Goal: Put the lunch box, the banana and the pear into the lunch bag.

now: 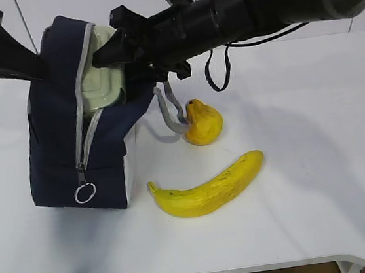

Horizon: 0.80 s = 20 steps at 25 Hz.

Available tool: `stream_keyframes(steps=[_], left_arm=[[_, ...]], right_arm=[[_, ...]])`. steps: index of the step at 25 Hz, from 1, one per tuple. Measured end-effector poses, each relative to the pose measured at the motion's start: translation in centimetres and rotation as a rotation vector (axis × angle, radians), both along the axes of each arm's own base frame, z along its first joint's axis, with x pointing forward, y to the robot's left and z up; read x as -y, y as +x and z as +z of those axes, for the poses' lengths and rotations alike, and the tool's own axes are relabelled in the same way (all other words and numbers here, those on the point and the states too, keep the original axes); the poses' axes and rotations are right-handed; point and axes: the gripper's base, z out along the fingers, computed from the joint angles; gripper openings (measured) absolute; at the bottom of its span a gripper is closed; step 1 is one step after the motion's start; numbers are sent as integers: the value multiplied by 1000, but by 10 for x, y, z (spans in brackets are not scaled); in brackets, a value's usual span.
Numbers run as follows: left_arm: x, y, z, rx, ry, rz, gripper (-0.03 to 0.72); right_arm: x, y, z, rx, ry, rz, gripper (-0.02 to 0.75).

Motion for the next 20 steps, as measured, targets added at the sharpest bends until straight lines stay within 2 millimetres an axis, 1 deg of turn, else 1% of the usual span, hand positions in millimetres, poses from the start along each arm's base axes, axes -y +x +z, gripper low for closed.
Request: stream_keyframes(steps=[8, 12, 14, 20], left_arm=[[-7, -8, -12, -45, 153, -81, -5], [-8, -9, -21, -67, 165, -80, -5], [-9, -7, -24, -65, 168, -67, -6], [-8, -3, -24, -45, 151, -38, -6]], right_arm=[[-11, 21, -29, -37, 7, -9, 369], [-15, 27, -45, -75, 10, -14, 369], [-15, 28, -52, -93, 9, -10, 368], [-17, 28, -67, -138, 7, 5, 368]])
